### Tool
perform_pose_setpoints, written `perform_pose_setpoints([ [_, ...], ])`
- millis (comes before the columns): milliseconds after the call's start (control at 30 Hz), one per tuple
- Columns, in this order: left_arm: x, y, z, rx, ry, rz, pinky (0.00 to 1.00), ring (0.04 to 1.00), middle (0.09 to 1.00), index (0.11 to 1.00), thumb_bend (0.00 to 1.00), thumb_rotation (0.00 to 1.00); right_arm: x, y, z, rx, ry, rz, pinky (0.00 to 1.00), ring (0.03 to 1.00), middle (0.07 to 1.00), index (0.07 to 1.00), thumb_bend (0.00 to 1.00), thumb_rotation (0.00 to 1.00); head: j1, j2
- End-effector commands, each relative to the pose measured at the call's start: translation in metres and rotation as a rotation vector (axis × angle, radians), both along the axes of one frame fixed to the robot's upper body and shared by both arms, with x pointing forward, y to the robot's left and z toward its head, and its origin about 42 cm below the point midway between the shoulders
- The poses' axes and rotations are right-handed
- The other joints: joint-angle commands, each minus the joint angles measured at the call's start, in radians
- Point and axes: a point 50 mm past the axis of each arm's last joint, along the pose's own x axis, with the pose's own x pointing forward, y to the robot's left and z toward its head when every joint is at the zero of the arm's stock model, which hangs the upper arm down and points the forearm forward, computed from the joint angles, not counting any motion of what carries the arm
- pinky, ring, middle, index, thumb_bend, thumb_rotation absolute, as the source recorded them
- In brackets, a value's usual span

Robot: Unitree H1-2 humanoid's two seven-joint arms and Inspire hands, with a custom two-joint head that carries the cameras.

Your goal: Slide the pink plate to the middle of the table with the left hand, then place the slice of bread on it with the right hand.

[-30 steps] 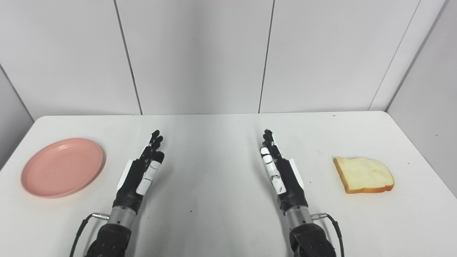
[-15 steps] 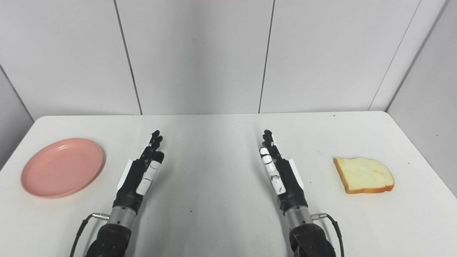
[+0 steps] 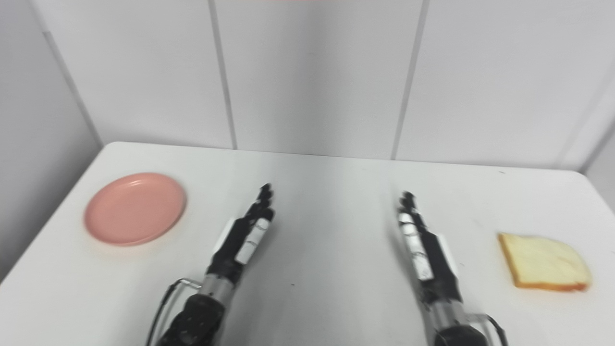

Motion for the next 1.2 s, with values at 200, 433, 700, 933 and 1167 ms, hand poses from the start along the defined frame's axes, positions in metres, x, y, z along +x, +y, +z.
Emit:
perform_pose_setpoints([
  [200, 0.012, -0.018, 0.013, -0.090, -0.075, -0.038, 1.00, 1.000, 1.000, 1.000, 0.75, 1.00, 0.006, -0.001, 0.025, -0.004, -0.111, 0.004, 1.00, 1.000, 1.000, 1.000, 0.18, 1.00, 0.036, -0.006],
  [433, 0.012, -0.020, 0.014, -0.099, -0.085, -0.026, 1.00, 1.000, 1.000, 1.000, 0.74, 1.00, 0.005, 0.001, 0.030, 0.019, -0.119, 0.014, 1.00, 1.000, 1.000, 1.000, 0.12, 1.00, 0.034, -0.005],
  [700, 0.014, -0.019, 0.013, -0.083, -0.095, -0.030, 1.00, 1.000, 1.000, 1.000, 0.74, 1.00, 0.003, 0.002, 0.032, -0.008, -0.127, 0.012, 1.00, 1.000, 1.000, 1.000, 0.11, 1.00, 0.030, -0.004],
  [933, 0.013, -0.018, 0.019, -0.069, -0.106, -0.021, 1.00, 1.000, 1.000, 0.996, 0.74, 1.00, 0.003, 0.003, 0.034, 0.004, -0.121, 0.009, 1.00, 1.000, 1.000, 1.000, 0.11, 1.00, 0.031, -0.004],
  [1167, 0.009, -0.013, 0.043, 0.072, -0.187, 0.059, 0.94, 0.957, 0.956, 0.968, 0.74, 1.00, 0.002, 0.002, 0.036, -0.012, -0.127, 0.014, 1.00, 1.000, 1.000, 1.000, 0.11, 1.00, 0.035, -0.003],
])
